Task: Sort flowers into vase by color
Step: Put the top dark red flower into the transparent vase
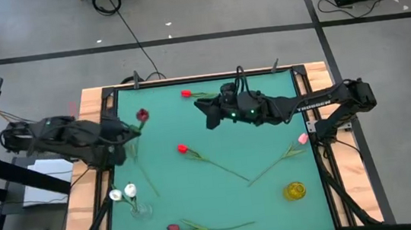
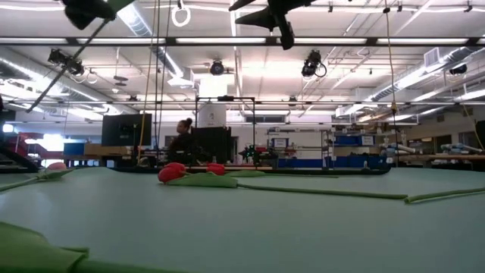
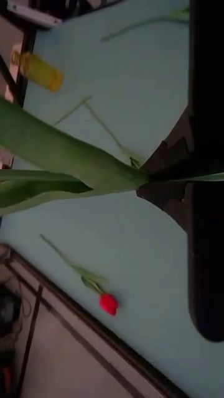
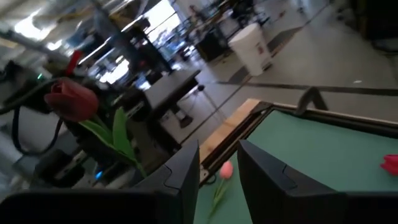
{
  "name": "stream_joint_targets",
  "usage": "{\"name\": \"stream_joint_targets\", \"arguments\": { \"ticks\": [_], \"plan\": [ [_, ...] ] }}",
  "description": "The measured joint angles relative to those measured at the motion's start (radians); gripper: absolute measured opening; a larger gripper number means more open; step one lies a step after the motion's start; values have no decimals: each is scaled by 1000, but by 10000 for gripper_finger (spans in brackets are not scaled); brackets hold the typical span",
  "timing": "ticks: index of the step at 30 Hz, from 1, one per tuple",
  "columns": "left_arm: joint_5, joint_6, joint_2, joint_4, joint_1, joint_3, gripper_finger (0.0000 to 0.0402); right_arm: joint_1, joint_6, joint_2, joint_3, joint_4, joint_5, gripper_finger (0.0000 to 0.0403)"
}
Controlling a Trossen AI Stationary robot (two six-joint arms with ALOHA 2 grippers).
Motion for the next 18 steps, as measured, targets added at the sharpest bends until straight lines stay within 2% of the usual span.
{"name": "stream_joint_targets", "arguments": {
  "ticks": [4,7,9,11,13,16,18],
  "plan": [
    [-19,-73,-179,-8,-25,-117,0,37,15,0,0,3,94,118],
    [36,-108,-304,80,-46,-208,0,67,37,0,0,1,141,118],
    [145,-64,-361,155,-59,-250,0,86,60,0,0,-7,170,118],
    [323,18,-402,240,-72,-288,0,103,78,0,0,-23,199,118],
    [455,45,-427,297,-82,-329,0,115,98,0,0,-31,217,118],
    [569,46,-444,391,-93,-383,0,125,123,0,0,-32,221,118],
    [595,51,-443,462,-101,-405,0,129,148,0,0,-41,224,118]
  ]
}}
